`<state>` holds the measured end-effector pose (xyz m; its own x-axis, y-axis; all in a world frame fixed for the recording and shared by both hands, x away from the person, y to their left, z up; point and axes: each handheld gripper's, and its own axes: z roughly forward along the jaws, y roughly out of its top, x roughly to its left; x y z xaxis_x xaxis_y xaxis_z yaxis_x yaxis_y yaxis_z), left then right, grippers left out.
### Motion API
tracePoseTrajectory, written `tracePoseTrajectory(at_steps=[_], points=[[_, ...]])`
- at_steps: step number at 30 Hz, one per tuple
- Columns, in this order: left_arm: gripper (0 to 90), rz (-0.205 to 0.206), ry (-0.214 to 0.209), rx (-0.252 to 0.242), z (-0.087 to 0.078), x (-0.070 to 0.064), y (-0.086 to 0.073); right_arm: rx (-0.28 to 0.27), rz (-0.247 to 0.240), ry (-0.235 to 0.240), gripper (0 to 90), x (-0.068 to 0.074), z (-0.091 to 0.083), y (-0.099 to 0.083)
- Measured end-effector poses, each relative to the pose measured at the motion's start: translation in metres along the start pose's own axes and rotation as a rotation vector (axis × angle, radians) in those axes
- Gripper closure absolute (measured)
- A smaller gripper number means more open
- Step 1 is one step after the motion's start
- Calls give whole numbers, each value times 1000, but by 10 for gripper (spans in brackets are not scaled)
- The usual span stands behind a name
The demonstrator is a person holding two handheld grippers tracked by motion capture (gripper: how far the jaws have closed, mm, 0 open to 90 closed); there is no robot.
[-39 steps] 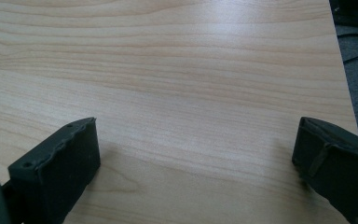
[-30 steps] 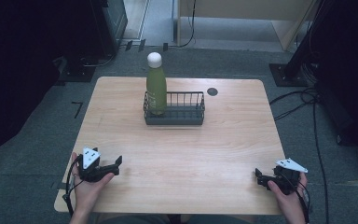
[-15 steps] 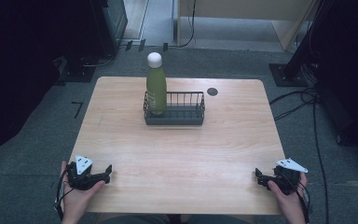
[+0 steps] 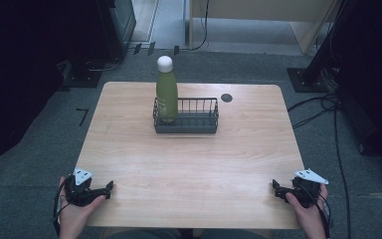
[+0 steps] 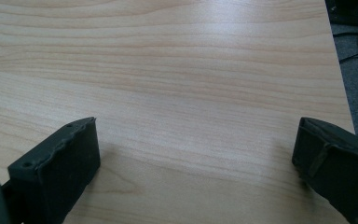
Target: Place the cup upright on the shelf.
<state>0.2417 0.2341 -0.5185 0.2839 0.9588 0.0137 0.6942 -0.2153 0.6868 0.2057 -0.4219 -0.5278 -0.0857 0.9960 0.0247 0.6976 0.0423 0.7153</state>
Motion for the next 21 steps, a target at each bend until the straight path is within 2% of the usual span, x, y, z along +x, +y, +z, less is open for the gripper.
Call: tracePoseTrajectory(at_steps=[17, 21], points=[[1, -11, 12, -2, 1, -1, 1, 0, 10, -8, 3, 0, 0, 0], [0, -6, 3, -2, 2, -1, 2, 0, 10, -10, 3, 0, 0, 0]])
